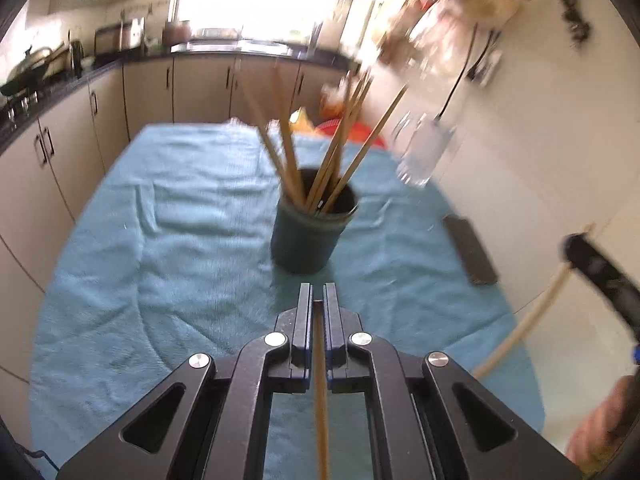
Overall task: Organize utensils
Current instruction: 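Raise both held chopsticks above the black holder cup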
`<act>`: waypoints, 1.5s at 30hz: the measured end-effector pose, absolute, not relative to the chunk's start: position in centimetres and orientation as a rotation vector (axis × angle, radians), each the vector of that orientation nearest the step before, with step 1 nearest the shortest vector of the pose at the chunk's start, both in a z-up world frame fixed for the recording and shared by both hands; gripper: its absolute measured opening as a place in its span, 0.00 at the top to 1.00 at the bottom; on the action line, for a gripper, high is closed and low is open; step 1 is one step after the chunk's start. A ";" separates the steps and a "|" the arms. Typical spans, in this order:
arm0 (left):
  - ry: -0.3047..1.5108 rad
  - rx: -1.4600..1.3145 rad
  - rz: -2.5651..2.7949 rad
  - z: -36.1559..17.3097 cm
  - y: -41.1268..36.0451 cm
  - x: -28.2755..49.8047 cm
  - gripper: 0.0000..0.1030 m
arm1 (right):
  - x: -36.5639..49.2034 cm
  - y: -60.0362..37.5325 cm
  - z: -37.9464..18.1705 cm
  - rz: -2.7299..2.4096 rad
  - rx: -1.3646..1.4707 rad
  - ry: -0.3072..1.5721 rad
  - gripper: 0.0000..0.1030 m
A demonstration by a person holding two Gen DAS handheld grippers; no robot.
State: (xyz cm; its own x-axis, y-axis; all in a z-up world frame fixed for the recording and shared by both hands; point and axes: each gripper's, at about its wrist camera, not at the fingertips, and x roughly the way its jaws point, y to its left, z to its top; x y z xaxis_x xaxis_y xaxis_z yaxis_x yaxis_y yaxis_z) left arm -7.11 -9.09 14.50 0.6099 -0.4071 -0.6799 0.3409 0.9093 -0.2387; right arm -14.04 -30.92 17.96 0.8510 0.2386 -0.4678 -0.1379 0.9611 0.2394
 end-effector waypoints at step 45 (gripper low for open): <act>0.808 -0.055 -0.412 16.0 -7.4 -9.5 0.76 | -14.8 -30.4 19.0 0.203 0.183 0.524 0.94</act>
